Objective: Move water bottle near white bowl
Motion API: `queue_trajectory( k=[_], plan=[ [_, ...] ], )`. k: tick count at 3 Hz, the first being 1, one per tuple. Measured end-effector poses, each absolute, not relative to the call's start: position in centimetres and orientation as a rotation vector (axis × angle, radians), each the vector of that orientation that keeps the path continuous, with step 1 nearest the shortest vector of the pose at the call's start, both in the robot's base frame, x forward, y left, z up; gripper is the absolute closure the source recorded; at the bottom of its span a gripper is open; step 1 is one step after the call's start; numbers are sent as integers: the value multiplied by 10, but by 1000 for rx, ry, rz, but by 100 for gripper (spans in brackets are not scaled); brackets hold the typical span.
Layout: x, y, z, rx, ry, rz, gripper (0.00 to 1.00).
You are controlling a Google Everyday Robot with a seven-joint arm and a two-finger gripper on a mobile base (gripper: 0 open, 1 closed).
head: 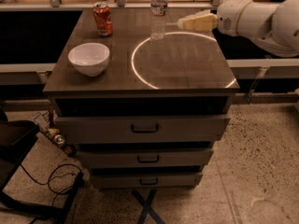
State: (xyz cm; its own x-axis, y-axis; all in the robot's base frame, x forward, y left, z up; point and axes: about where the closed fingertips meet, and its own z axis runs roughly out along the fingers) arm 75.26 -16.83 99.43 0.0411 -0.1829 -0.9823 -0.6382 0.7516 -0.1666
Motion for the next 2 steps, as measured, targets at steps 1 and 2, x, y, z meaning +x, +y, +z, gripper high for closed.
queue_trajectory(
  k=[1,2],
  plan=[
    [772,-152,996,-735,1508,413,0],
    [794,-134,994,-743,1517,441,0]
  ],
)
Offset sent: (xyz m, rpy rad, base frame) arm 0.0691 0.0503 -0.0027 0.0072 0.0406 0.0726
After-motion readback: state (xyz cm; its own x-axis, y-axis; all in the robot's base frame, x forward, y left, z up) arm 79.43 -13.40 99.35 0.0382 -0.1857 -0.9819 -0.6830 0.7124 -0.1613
